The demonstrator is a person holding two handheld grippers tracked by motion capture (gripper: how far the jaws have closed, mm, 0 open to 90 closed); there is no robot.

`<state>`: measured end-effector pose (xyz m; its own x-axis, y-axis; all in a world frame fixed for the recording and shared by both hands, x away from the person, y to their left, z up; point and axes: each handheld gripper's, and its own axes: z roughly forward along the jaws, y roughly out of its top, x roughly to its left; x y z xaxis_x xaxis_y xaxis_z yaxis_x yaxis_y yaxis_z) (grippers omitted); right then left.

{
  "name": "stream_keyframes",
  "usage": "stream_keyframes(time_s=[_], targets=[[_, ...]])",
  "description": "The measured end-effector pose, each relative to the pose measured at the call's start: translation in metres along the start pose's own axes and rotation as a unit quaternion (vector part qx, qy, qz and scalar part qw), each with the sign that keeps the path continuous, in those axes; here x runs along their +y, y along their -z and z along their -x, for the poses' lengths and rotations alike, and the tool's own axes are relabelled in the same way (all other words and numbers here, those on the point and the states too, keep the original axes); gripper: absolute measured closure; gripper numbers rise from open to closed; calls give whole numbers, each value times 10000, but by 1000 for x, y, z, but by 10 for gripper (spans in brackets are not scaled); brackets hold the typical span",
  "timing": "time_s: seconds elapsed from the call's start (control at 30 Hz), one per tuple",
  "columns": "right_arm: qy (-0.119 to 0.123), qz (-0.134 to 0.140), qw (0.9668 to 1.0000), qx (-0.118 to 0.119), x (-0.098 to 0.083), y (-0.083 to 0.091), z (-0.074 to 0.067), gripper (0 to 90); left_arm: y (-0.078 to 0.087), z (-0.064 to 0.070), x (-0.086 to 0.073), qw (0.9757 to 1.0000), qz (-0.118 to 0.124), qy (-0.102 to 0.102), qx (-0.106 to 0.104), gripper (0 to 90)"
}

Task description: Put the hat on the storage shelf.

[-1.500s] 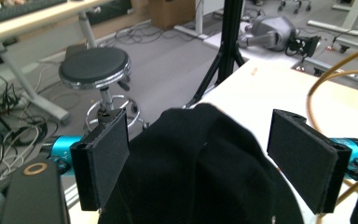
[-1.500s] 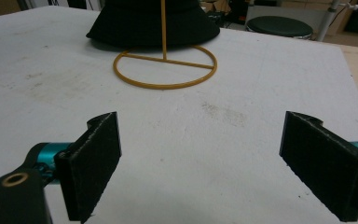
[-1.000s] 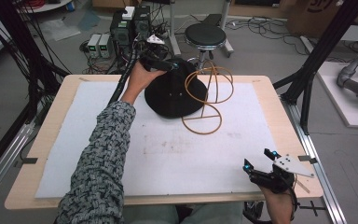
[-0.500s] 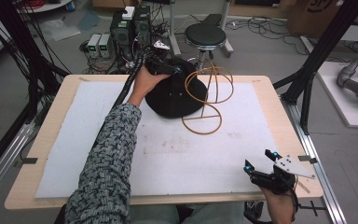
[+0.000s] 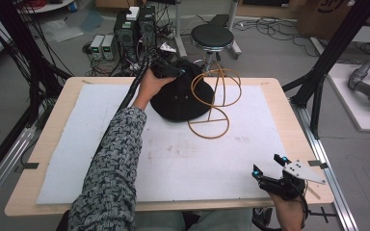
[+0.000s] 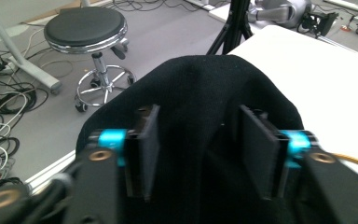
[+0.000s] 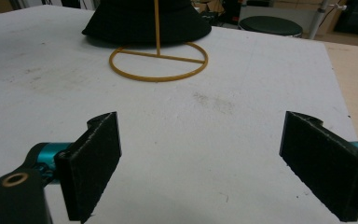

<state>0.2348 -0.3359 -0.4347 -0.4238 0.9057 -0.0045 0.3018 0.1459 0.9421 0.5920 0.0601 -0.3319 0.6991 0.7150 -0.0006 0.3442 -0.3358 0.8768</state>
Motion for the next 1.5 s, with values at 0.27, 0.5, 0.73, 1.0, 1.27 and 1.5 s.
stream_keyframes(time_s=[0.27, 0.5, 0.73, 1.0, 1.27, 1.5], targets=[[-16, 23, 10000, 6, 0, 0, 0, 123, -1, -2, -1, 10000, -6, 80, -36, 670], [-33, 4, 10000, 7, 0, 0, 0, 123, 2, -5, -1, 10000, 6, 66, -30, 829], [-4, 0, 10000, 0, 0, 0, 1, 123, 5, -6, 1, 10000, 21, -5, 60, 851], [-21, 7, 10000, 6, 0, 0, 0, 123, 18, -12, 6, 9998, 170, 72, 117, 854], [-6, -5, 10000, 15, 1, -1, 0, 123, 48, -28, 16, 9986, 434, 119, 271, 856], [22, -10, 10000, 48, 1, -4, -1, 123, 74, -39, 23, 9971, 658, 140, 364, 857]])
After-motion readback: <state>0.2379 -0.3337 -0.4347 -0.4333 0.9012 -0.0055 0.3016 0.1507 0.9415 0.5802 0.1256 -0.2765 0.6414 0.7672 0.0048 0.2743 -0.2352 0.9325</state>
